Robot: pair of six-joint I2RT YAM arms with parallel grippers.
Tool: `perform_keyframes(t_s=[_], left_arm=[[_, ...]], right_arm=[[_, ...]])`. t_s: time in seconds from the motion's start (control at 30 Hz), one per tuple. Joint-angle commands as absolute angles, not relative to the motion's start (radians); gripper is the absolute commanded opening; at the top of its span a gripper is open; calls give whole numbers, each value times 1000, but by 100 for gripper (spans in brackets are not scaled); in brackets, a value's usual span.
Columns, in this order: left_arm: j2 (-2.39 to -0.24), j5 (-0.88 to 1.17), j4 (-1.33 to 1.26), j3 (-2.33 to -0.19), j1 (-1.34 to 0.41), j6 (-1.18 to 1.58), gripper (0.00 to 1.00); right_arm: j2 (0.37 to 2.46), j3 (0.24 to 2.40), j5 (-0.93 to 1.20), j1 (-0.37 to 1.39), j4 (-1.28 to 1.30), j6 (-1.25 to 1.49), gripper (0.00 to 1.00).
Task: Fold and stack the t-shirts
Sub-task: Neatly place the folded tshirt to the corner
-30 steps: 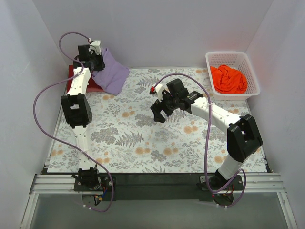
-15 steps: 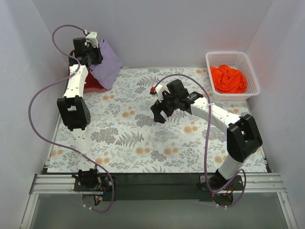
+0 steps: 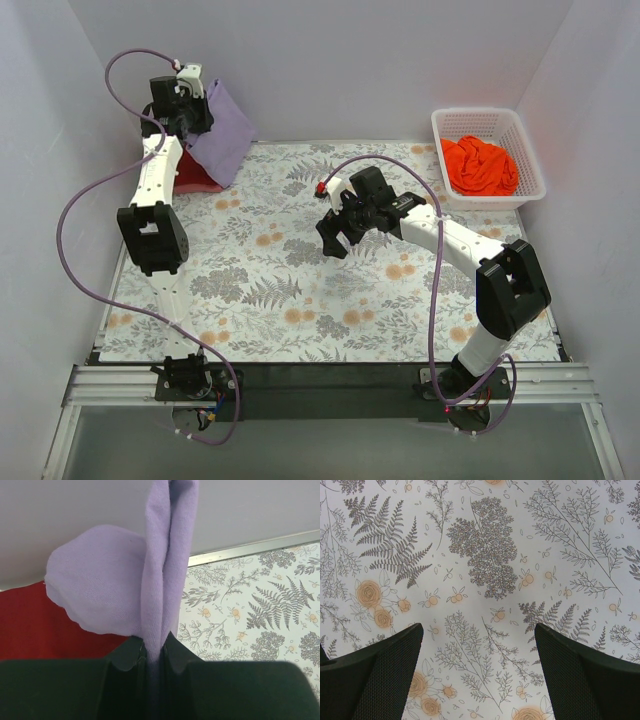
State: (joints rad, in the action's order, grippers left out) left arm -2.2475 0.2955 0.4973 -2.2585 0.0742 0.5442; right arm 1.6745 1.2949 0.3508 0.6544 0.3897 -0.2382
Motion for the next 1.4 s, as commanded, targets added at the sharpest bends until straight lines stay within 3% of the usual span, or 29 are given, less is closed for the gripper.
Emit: perform_keyframes(t_s=[0.0, 1.2, 1.23, 1.33, 1.37], left_arm=[[-2134, 288, 468, -2284, 100, 528, 0], [-2407, 212, 262, -2301, 270, 348, 0], [-2414, 178, 226, -2292, 270, 344, 4], [-2425, 111, 207, -2313, 270, 330, 45], [-2419, 104, 206, -2330, 271, 333, 50]], right_arm=[[1660, 1295, 367, 653, 374, -230, 99], [1773, 1339, 387, 655, 400, -221, 98], [1776, 1347, 388, 655, 405, -216, 99], [1779, 1387, 387, 653, 432, -218, 98], [1776, 1391, 380, 652, 436, -224, 98]])
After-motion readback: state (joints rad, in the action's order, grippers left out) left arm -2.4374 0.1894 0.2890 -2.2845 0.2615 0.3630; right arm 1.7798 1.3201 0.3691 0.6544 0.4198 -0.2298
